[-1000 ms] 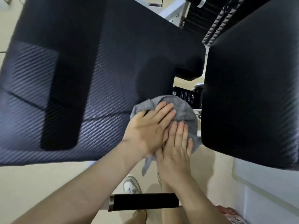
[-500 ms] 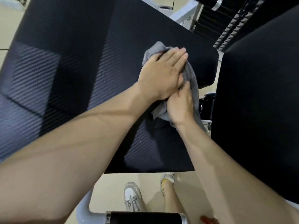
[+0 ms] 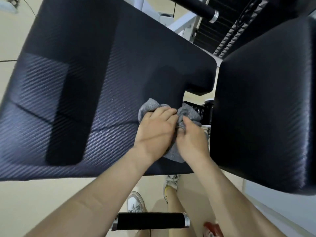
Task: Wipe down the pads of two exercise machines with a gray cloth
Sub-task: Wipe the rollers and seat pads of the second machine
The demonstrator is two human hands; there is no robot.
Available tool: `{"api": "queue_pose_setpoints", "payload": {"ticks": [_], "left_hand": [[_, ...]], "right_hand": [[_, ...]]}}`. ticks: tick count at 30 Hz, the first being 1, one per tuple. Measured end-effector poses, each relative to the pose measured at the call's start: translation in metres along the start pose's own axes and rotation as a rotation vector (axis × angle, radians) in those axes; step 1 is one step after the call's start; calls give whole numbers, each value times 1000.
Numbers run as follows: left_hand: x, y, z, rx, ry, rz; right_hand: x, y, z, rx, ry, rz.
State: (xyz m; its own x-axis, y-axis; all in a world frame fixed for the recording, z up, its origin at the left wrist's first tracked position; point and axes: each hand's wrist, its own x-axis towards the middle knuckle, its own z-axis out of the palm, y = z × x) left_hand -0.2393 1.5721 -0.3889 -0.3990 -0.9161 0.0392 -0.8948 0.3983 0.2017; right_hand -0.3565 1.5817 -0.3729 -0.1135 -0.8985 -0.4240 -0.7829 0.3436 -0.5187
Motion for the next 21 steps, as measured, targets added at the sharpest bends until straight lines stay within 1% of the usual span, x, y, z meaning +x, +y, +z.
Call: {"api": "queue_pose_setpoints", "payload": {"ticks": [1, 2, 3, 4, 6, 7, 8, 9, 11, 12, 14, 17, 19, 21], "left_hand": [[7, 5, -4, -110, 19, -78], [18, 10, -8, -251, 7, -205], [31, 16, -15, -414, -13, -373], [45, 23, -19, -603, -11, -551], [75, 34, -25, -1045, 29, -819], [93, 39, -22, -1260, 38, -897], [113, 42, -17, -1449, 19, -937], [131, 46, -13, -1565, -29, -930], [158, 49, -8, -1636, -131, -859], [166, 50, -5, -1638, -143, -844], [172, 53, 0, -1644, -159, -820], [174, 59, 6, -1556, -172, -662], [173, 64, 10, -1566, -199, -665], [150, 72, 18, -1619, -197, -678]], "right_hand": [[1, -1, -10, 31, 23, 25], [4, -4, -19, 81, 71, 40], [6, -9, -29, 150, 125, 58], [9, -15, -39, 224, 178, 73], [20, -26, -57, 342, 248, 81], [27, -31, -66, 373, 266, 88], [34, -36, -74, 386, 282, 87], [40, -40, -80, 377, 300, 76], [45, -42, -86, 353, 352, 13], [43, -40, -87, 348, 361, -3], [34, -32, -88, 342, 326, 34], [20, -16, -86, 318, 251, 29], [18, -11, -85, 302, 240, -4], [17, -8, -85, 279, 245, -32]]}}
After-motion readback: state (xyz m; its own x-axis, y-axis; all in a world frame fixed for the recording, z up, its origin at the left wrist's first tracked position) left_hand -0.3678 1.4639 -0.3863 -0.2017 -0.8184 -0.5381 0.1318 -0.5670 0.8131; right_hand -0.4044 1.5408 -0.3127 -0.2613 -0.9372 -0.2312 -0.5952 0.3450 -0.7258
